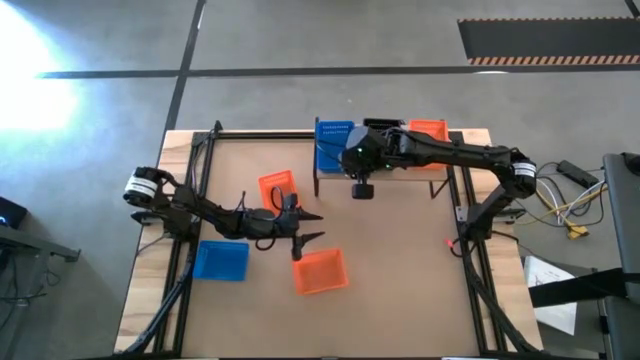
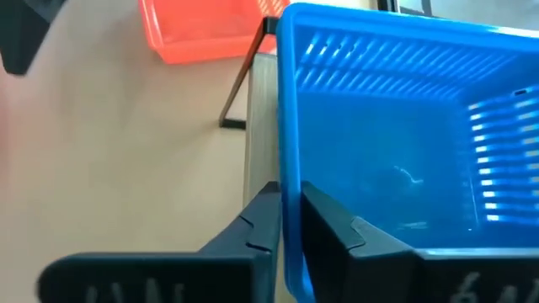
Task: Stack baskets on shelf by color
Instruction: Adjust the stacked blue bins on the shelf, then stack the top orange bin on top of the orange bins on the shelf
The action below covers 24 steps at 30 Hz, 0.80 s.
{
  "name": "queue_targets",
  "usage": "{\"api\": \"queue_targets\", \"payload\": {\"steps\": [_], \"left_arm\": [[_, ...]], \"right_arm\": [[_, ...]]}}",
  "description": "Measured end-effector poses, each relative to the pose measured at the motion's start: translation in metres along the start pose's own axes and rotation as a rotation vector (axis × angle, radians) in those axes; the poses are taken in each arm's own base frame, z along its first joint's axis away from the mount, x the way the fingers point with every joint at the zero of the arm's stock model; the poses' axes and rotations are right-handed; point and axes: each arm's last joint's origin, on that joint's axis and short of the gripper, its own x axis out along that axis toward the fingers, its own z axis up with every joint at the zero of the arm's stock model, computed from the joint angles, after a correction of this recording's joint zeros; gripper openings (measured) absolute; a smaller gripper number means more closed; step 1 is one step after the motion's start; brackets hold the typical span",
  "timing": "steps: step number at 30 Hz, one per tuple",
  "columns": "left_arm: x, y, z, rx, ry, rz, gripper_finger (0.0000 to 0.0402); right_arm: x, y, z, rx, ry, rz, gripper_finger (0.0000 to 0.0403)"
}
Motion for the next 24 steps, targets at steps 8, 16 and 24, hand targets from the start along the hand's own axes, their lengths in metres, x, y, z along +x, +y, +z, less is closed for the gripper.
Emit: {"api": "queue_targets", "payload": {"steps": [8,16,24], "left_arm": [[-0.001,-0.001,-0.001,0.003,0.009,-0.004,0.0185],[-0.01,0.002,0.013,0.081,0.005,-0.004,0.0185],[-0.052,0.014,0.053,0.244,0.249,-0.002,0.0185]], "right_arm": [[-0.014,0.002,0.0,0.018,-0.018,-0.004,0.0116],[-0.03,0.067,-0.009,0.062,-0.122,0.097,0.0111],[-0.003,0.172,-0.062,0.149,-0.317,0.14,0.0081]]}}
